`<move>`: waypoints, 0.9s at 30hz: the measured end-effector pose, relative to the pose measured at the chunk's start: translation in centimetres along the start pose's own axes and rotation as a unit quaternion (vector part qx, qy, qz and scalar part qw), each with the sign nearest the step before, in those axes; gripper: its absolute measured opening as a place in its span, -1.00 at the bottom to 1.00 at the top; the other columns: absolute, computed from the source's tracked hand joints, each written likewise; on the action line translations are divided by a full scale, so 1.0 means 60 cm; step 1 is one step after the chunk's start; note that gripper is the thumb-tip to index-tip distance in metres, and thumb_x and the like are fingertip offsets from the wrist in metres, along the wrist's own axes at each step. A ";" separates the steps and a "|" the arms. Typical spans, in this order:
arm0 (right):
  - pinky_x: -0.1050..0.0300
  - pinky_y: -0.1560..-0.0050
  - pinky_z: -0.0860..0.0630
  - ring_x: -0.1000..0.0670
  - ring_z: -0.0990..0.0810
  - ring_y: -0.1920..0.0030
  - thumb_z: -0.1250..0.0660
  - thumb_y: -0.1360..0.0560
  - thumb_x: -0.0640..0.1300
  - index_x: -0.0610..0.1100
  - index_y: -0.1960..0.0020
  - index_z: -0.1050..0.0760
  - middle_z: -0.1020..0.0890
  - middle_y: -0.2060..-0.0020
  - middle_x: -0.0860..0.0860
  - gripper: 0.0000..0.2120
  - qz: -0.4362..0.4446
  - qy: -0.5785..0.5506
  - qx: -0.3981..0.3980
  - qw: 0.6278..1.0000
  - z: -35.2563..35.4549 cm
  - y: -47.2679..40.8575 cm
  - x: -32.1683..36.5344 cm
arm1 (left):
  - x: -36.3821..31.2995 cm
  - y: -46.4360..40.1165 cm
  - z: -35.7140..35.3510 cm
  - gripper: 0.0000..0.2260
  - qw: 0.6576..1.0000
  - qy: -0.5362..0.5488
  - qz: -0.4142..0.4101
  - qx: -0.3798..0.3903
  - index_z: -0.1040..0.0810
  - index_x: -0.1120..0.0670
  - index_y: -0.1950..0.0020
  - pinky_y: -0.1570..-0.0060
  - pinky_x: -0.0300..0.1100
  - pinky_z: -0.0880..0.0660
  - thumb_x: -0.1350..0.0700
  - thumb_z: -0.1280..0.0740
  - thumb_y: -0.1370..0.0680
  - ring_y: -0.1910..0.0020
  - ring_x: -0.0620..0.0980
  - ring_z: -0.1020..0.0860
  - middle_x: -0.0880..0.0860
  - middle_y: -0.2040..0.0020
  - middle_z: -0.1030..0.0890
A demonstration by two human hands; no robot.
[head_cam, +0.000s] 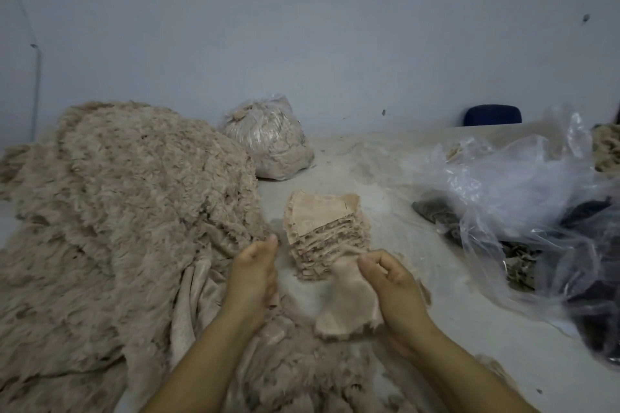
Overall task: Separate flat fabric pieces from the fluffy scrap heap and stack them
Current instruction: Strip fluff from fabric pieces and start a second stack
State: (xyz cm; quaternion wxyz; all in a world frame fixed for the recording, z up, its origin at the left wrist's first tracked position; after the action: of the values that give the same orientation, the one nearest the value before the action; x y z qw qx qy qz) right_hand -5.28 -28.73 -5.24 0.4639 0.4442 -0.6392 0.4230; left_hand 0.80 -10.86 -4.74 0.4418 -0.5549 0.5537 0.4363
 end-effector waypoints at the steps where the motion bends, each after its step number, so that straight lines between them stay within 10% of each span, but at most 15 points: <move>1: 0.15 0.31 -0.36 -0.01 -0.45 0.36 -0.27 -0.55 -0.17 -0.18 0.22 -0.48 -0.52 0.39 -0.07 -0.82 -0.009 -0.018 -0.005 1.000 0.005 -0.001 0.000 | 0.002 -0.004 0.006 -0.74 1.000 -0.001 0.005 0.003 -0.44 0.13 0.19 0.64 -0.41 -0.06 -0.04 -0.25 -0.55 0.65 -0.18 -0.13 -0.08 0.58 -0.24; 5: 0.20 0.37 -0.43 0.04 -0.51 0.39 -0.30 -0.47 -0.06 -0.16 0.18 -0.53 -0.56 0.38 -0.07 -0.83 -0.029 -0.078 0.027 0.996 -0.002 -0.001 -0.003 | 0.018 0.022 -0.030 -0.53 0.982 -0.084 0.057 0.160 -0.54 0.11 -0.02 0.63 -0.39 -0.11 -0.27 -0.26 -0.42 0.62 -0.18 -0.20 0.04 0.33 -0.57; 9: 0.01 0.26 -0.59 -0.15 -0.62 0.26 -0.26 -0.55 -0.10 -0.12 0.15 -0.58 -0.64 0.26 -0.20 -0.83 -0.029 -0.110 0.053 0.992 -0.009 -0.003 -0.006 | 0.033 0.055 -0.060 -0.60 0.937 -0.082 0.101 0.323 -0.56 0.05 -0.13 0.59 -0.39 -0.31 -0.07 -0.47 -0.36 0.57 -0.21 -0.45 -0.05 0.35 -0.63; 14: 0.28 0.43 -0.43 0.11 -0.51 0.43 -0.25 -0.58 -0.12 -0.13 0.19 -0.52 -0.59 0.46 0.06 -0.80 0.072 0.084 -0.096 0.989 0.032 -0.034 0.011 | 0.025 0.030 -0.043 -0.81 0.975 -0.061 0.095 0.190 -0.61 0.12 0.16 0.63 -0.40 -0.08 0.01 -0.42 -0.39 0.63 -0.16 -0.11 -0.02 0.52 -0.25; 20: 0.23 0.29 -0.41 0.05 -0.57 0.23 -0.31 -0.55 -0.12 -0.05 0.25 -0.57 -0.65 0.30 0.07 -0.79 0.031 0.200 -0.155 0.967 0.085 -0.081 0.007 | 0.014 0.019 -0.020 -0.77 0.976 -0.146 0.039 0.159 -0.52 0.13 0.29 0.61 -0.39 -0.08 0.05 -0.33 -0.53 0.63 -0.13 -0.14 -0.01 0.51 -0.36; 27: 0.10 0.05 -0.41 -0.06 -0.51 -0.05 -0.29 -0.53 0.10 -0.03 -0.19 -0.48 -0.53 -0.06 -0.05 -0.69 -0.026 0.520 -0.141 0.842 0.136 -0.094 0.003 | -0.001 0.015 0.010 -0.76 0.904 -0.361 -0.044 0.223 -0.58 0.09 0.32 0.50 -0.37 -0.34 0.14 -0.34 -0.55 0.57 -0.23 -0.42 -0.06 0.50 -0.55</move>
State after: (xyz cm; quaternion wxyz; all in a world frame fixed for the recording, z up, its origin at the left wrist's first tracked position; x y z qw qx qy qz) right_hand -1.67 -37.92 -6.05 0.7968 0.1057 -0.3453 0.4845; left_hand -0.12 -10.27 -4.82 0.7426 -0.2701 0.4139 0.4519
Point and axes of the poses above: each hand's wrist, its own y-axis away from the middle knuckle, its own z-axis out of the back of the hand, x = y × z, the point moved 2 cm from there along -y, towards the middle knuckle
